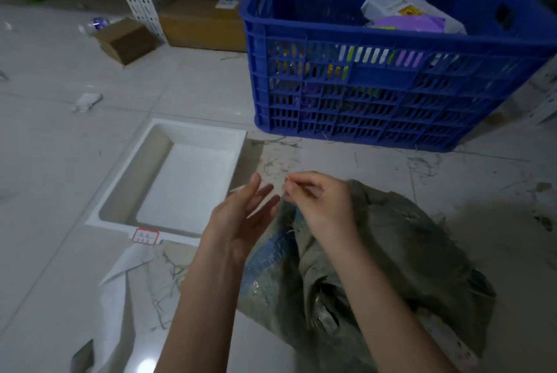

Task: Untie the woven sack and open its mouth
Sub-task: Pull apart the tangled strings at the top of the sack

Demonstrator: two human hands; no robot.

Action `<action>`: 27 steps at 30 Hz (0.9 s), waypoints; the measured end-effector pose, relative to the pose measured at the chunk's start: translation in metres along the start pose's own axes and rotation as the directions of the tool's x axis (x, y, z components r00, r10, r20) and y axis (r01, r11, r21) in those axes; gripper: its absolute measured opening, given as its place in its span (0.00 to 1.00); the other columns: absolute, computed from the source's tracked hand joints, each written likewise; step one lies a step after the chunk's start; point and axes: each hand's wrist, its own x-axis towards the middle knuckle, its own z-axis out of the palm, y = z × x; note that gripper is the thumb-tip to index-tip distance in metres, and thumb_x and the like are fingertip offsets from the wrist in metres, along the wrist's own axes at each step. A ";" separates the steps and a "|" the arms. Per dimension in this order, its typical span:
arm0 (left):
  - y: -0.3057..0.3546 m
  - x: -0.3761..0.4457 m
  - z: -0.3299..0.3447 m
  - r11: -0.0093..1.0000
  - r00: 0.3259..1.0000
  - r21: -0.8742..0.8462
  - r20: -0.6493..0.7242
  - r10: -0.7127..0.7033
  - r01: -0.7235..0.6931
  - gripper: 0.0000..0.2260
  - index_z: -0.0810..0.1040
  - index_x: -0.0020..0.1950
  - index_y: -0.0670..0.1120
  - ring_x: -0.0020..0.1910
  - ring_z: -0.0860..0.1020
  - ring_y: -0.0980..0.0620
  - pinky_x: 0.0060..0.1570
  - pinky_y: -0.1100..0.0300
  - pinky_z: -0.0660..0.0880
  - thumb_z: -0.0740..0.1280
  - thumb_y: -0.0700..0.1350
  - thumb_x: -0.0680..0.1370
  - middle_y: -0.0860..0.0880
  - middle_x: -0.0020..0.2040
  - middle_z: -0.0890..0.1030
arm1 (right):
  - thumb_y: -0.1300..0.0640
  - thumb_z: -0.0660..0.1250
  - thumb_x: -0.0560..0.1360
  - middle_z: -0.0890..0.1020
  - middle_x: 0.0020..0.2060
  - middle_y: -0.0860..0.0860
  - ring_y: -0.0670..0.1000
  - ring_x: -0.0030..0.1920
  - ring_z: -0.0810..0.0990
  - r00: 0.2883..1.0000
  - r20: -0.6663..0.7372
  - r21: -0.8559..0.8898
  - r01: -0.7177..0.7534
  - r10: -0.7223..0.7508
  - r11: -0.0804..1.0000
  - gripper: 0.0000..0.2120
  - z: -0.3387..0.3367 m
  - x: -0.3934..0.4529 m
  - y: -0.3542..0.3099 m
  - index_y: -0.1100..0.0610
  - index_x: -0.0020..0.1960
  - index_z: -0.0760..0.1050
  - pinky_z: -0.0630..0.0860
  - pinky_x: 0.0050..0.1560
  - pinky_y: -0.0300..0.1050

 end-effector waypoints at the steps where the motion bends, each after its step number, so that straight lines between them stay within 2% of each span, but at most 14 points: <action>1: -0.002 0.005 -0.008 1.000 1.000 -0.023 -0.016 -0.007 0.007 0.19 0.75 0.63 0.42 0.47 0.81 0.48 0.38 0.59 0.79 0.68 0.47 0.74 0.45 0.55 0.81 | 0.64 0.68 0.73 0.85 0.45 0.57 0.54 0.48 0.84 0.999 0.010 0.020 -0.043 0.043 0.999 0.08 0.012 0.001 0.005 0.63 0.52 0.81 0.80 0.56 0.53; 3: -0.005 0.016 -0.024 0.995 0.993 -0.076 -0.108 0.055 -0.063 0.19 0.75 0.62 0.38 0.46 0.81 0.45 0.38 0.57 0.80 0.69 0.45 0.74 0.40 0.54 0.80 | 0.65 0.66 0.74 0.84 0.40 0.55 0.55 0.47 0.84 0.988 0.039 0.094 -0.153 0.150 0.984 0.06 0.037 0.002 0.011 0.60 0.44 0.82 0.81 0.54 0.52; 4: -0.006 0.022 -0.031 0.987 0.981 -0.104 -0.166 0.103 -0.121 0.17 0.75 0.60 0.35 0.44 0.82 0.45 0.37 0.58 0.82 0.69 0.43 0.74 0.39 0.51 0.81 | 0.65 0.65 0.74 0.83 0.37 0.54 0.56 0.47 0.84 0.974 0.057 0.157 -0.226 0.220 0.961 0.10 0.049 0.003 0.011 0.57 0.39 0.81 0.81 0.52 0.48; 6: -0.003 0.032 -0.046 0.969 0.958 -0.145 -0.235 0.164 -0.201 0.12 0.77 0.53 0.34 0.41 0.82 0.46 0.37 0.60 0.82 0.69 0.40 0.75 0.39 0.45 0.82 | 0.64 0.63 0.75 0.82 0.35 0.53 0.55 0.46 0.83 0.946 0.089 0.240 -0.324 0.311 0.915 0.14 0.075 0.006 0.012 0.53 0.34 0.78 0.81 0.46 0.41; 8: 0.001 0.040 -0.059 0.963 0.946 -0.147 -0.267 0.182 -0.227 0.06 0.77 0.46 0.36 0.40 0.82 0.47 0.39 0.62 0.82 0.69 0.38 0.74 0.40 0.42 0.82 | 0.58 0.67 0.74 0.84 0.37 0.55 0.55 0.45 0.84 0.934 0.104 0.185 -0.357 0.343 0.916 0.12 0.101 0.011 0.016 0.51 0.31 0.78 0.81 0.51 0.48; 10: 0.008 0.048 -0.072 0.955 0.932 -0.168 -0.313 0.183 -0.244 0.04 0.77 0.42 0.37 0.39 0.82 0.48 0.44 0.60 0.81 0.70 0.37 0.73 0.41 0.42 0.81 | 0.56 0.70 0.72 0.85 0.38 0.56 0.55 0.45 0.84 0.906 0.102 0.169 -0.422 0.410 0.891 0.12 0.123 0.019 0.016 0.52 0.30 0.77 0.80 0.54 0.53; 13: 0.020 0.063 -0.091 0.951 0.904 -0.161 -0.385 0.187 -0.265 0.07 0.78 0.46 0.33 0.37 0.82 0.49 0.45 0.61 0.80 0.72 0.35 0.71 0.40 0.42 0.80 | 0.62 0.68 0.72 0.81 0.34 0.56 0.56 0.42 0.83 0.858 0.111 0.227 -0.514 0.502 0.827 0.12 0.150 0.033 0.018 0.57 0.31 0.75 0.81 0.53 0.49; 15: 0.027 0.074 -0.102 0.966 0.892 -0.090 -0.413 0.185 -0.241 0.09 0.78 0.49 0.33 0.38 0.81 0.48 0.43 0.62 0.79 0.72 0.36 0.71 0.41 0.39 0.80 | 0.65 0.66 0.73 0.79 0.31 0.55 0.55 0.36 0.81 0.842 0.108 0.211 -0.539 0.529 0.815 0.13 0.165 0.042 0.025 0.58 0.30 0.74 0.80 0.50 0.48; 17: 0.034 0.083 -0.111 0.979 0.892 -0.008 -0.413 0.184 -0.205 0.08 0.78 0.46 0.34 0.30 0.81 0.51 0.36 0.65 0.80 0.72 0.35 0.71 0.42 0.35 0.79 | 0.66 0.64 0.72 0.77 0.28 0.54 0.53 0.32 0.79 0.829 0.111 0.167 -0.560 0.549 0.812 0.13 0.179 0.049 0.033 0.59 0.29 0.73 0.80 0.47 0.47; 20: 0.042 0.095 -0.124 0.985 0.901 0.068 -0.398 0.172 -0.158 0.08 0.77 0.50 0.33 0.18 0.77 0.57 0.28 0.69 0.78 0.70 0.32 0.71 0.42 0.31 0.78 | 0.70 0.62 0.71 0.77 0.26 0.56 0.58 0.39 0.82 0.790 0.134 0.112 -0.613 0.599 0.782 0.12 0.196 0.061 0.049 0.61 0.30 0.70 0.81 0.46 0.49; 22: 0.042 0.101 -0.133 0.985 0.899 0.091 -0.403 0.172 -0.148 0.13 0.77 0.55 0.29 0.17 0.76 0.57 0.29 0.66 0.78 0.68 0.30 0.72 0.44 0.25 0.78 | 0.73 0.59 0.72 0.76 0.23 0.56 0.54 0.35 0.77 0.777 0.126 0.070 -0.627 0.617 0.776 0.13 0.204 0.065 0.053 0.62 0.31 0.67 0.76 0.32 0.42; 24: 0.041 0.105 -0.140 0.982 0.895 0.112 -0.405 0.187 -0.154 0.15 0.74 0.59 0.27 0.18 0.76 0.54 0.30 0.62 0.77 0.65 0.29 0.73 0.45 0.22 0.78 | 0.72 0.58 0.72 0.75 0.28 0.58 0.53 0.29 0.75 0.811 0.118 -0.006 -0.577 0.574 0.817 0.10 0.211 0.065 0.054 0.64 0.33 0.69 0.70 0.21 0.37; 26: 0.042 0.110 -0.144 0.973 0.885 0.173 -0.414 0.213 -0.153 0.15 0.73 0.62 0.29 0.27 0.78 0.48 0.29 0.62 0.75 0.62 0.29 0.75 0.41 0.31 0.81 | 0.69 0.62 0.72 0.75 0.32 0.57 0.55 0.28 0.76 0.862 0.110 -0.138 -0.480 0.495 0.867 0.07 0.219 0.062 0.057 0.62 0.35 0.71 0.74 0.22 0.39; 27: 0.043 0.115 -0.145 0.975 0.885 0.177 -0.421 0.199 -0.134 0.15 0.72 0.63 0.30 0.34 0.79 0.44 0.30 0.61 0.74 0.61 0.30 0.76 0.37 0.41 0.82 | 0.69 0.62 0.71 0.75 0.34 0.56 0.56 0.32 0.77 0.890 0.103 -0.196 -0.420 0.444 0.886 0.08 0.221 0.059 0.058 0.60 0.35 0.70 0.79 0.29 0.42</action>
